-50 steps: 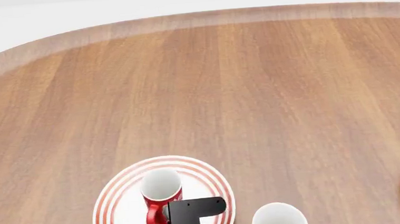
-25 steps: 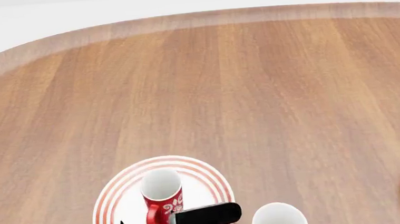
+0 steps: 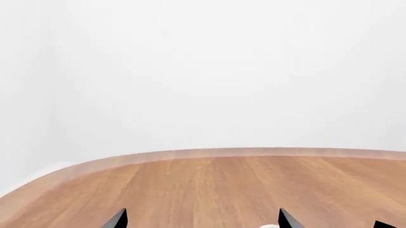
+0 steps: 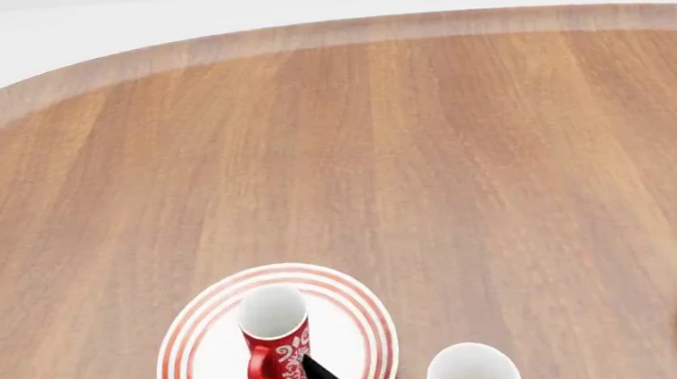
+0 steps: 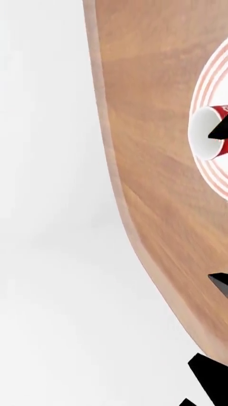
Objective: Put the red mug on the left plate.
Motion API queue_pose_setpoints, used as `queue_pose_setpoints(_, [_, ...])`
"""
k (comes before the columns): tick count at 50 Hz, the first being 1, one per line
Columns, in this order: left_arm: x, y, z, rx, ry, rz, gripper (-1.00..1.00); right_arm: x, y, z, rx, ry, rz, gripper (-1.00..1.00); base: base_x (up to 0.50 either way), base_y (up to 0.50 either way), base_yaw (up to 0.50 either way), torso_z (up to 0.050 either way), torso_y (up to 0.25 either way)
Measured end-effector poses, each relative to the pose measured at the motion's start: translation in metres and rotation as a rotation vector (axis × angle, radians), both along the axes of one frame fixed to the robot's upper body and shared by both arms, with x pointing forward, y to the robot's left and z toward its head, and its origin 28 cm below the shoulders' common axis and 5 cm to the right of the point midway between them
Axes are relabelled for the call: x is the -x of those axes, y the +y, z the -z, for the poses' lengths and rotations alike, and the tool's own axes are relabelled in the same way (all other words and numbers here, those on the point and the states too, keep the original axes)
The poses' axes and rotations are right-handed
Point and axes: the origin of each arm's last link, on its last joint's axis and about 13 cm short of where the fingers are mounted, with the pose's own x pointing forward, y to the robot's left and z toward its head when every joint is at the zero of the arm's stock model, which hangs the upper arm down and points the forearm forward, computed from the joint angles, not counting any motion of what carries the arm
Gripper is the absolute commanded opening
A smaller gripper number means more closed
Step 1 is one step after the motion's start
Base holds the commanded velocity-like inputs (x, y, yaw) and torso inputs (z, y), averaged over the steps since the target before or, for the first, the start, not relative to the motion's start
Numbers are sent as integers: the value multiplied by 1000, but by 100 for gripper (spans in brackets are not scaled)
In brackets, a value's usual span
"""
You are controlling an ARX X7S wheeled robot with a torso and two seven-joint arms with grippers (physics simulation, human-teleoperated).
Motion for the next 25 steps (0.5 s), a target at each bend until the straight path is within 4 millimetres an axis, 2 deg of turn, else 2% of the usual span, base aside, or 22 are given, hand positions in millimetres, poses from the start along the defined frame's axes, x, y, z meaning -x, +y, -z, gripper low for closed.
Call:
queue_pose_setpoints(13, [12, -2, -10, -9, -43, 12, 100, 25, -7, -18, -34, -76, -2, 100, 0, 0, 0, 0, 0])
queue_pose_setpoints(25, [20, -4, -16, -14, -72, 22, 100, 39, -10, -28, -52, -120, -4, 100, 0, 0, 0, 0, 0])
